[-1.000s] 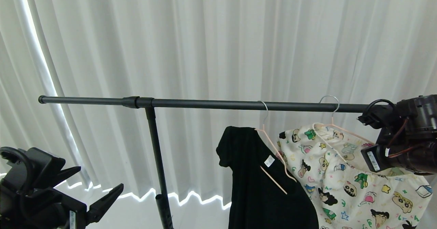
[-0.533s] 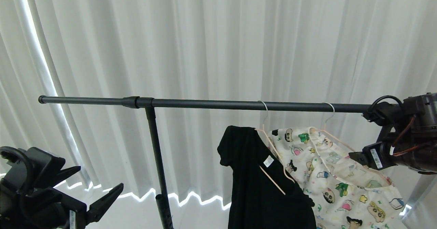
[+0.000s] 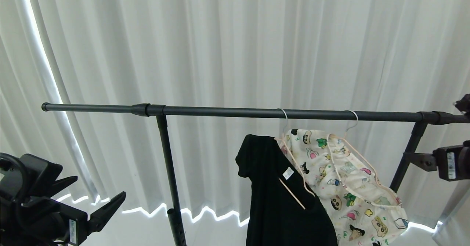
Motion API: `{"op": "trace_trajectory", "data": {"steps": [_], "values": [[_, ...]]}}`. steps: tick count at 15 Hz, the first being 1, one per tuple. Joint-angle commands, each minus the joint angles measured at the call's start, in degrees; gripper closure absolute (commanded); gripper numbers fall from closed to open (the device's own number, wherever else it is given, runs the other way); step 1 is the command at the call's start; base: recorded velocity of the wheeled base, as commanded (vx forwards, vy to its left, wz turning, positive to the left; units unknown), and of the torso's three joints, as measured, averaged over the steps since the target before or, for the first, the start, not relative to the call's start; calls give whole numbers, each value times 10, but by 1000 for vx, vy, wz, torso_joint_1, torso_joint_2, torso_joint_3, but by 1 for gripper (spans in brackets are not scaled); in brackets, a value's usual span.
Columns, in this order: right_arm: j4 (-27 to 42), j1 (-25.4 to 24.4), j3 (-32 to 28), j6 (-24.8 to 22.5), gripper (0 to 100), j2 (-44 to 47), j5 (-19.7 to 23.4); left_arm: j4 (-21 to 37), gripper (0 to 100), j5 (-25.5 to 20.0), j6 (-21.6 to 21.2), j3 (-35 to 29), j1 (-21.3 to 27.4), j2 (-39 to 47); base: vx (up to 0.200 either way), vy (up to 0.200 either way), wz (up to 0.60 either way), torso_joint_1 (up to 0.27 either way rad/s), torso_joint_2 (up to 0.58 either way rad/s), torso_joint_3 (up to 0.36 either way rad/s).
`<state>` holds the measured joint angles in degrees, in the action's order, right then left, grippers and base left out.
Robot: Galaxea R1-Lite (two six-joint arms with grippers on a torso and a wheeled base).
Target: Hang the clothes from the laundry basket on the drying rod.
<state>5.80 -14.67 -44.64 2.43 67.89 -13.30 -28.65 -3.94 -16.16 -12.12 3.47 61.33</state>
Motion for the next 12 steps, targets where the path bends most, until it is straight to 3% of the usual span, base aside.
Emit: {"op": "trace_trajectory", "data": {"steps": [1,8,10,12], "values": [[56,22,3,-8,0,-89,0,0,0,1,0,1,-12,-5,-200,0,0,2,2,-2],[91,47,46,-56,0,-181,-3,0,0,28,1,28,-15,-53,-200,0,0,2,2,4],[97,91,73,-81,0,-214,-5,0,0,37,1,68,-15,-100,-200,0,0,-5,5,2],[121,145,93,-89,0,-255,-13,3,0,49,-2,121,-17,-170,0,0,0,0,0,0]]}}
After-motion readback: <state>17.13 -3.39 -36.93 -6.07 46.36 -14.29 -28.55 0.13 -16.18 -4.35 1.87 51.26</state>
